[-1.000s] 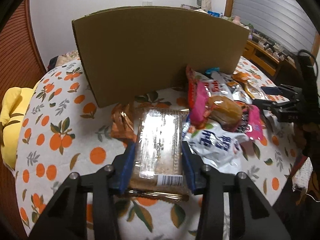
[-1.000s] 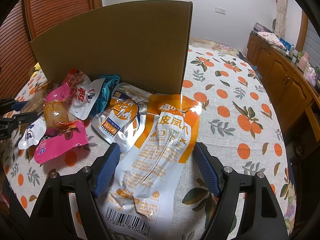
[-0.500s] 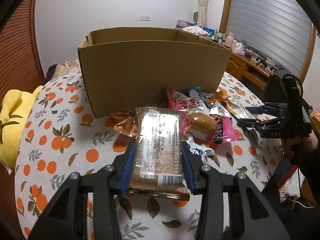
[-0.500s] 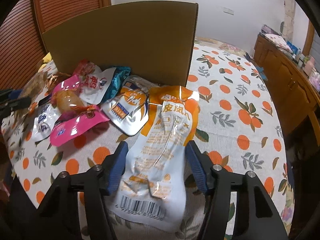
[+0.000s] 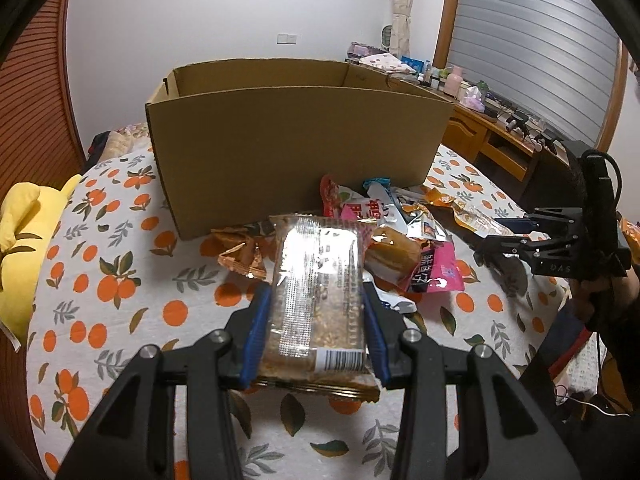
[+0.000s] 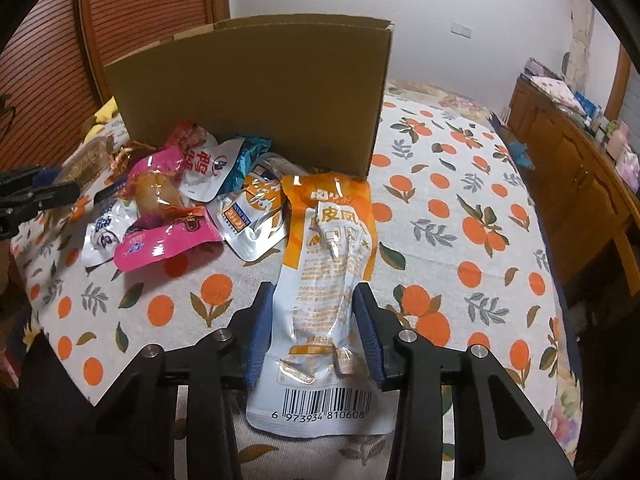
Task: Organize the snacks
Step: 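Grasp the clear bread pack with the left tool while the right tool grasps the orange-white pouch, then lift both held packs and carry them over the box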
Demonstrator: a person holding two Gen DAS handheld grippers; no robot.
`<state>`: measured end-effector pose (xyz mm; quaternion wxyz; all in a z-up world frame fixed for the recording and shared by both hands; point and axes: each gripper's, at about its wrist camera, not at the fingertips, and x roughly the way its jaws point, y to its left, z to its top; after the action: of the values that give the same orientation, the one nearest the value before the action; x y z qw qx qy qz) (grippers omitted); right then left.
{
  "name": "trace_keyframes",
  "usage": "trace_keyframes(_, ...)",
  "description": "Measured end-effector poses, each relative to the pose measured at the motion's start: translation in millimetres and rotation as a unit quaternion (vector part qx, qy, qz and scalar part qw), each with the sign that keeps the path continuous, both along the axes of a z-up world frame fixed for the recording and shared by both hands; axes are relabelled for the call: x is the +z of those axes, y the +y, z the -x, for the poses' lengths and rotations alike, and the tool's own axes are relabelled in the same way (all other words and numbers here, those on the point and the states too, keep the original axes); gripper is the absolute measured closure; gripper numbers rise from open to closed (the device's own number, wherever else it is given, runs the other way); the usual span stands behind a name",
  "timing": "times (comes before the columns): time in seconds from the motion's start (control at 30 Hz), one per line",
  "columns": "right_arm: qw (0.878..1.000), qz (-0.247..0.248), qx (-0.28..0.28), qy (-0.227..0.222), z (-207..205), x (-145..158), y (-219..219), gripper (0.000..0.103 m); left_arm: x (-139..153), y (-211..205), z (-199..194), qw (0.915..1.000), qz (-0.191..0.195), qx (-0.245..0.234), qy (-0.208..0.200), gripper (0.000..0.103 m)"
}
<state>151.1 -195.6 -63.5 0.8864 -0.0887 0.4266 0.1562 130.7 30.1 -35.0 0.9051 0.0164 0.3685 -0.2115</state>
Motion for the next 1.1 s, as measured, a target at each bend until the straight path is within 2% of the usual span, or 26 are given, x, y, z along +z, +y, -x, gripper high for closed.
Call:
trace_keyframes(0.77, 1.0, 0.0, -0.001, -0.027, 11, 13, 2, 0.064, 0, -3, 1, 1.0, 0.002, -0.002, 0.002, 0.061)
trace_keyframes(1.1, 0.998, 0.005, 0.012, -0.065, 30, 42, 7, 0.064, 15, -6, 1, 0.9998, 0.009, -0.008, -0.015, 0.061)
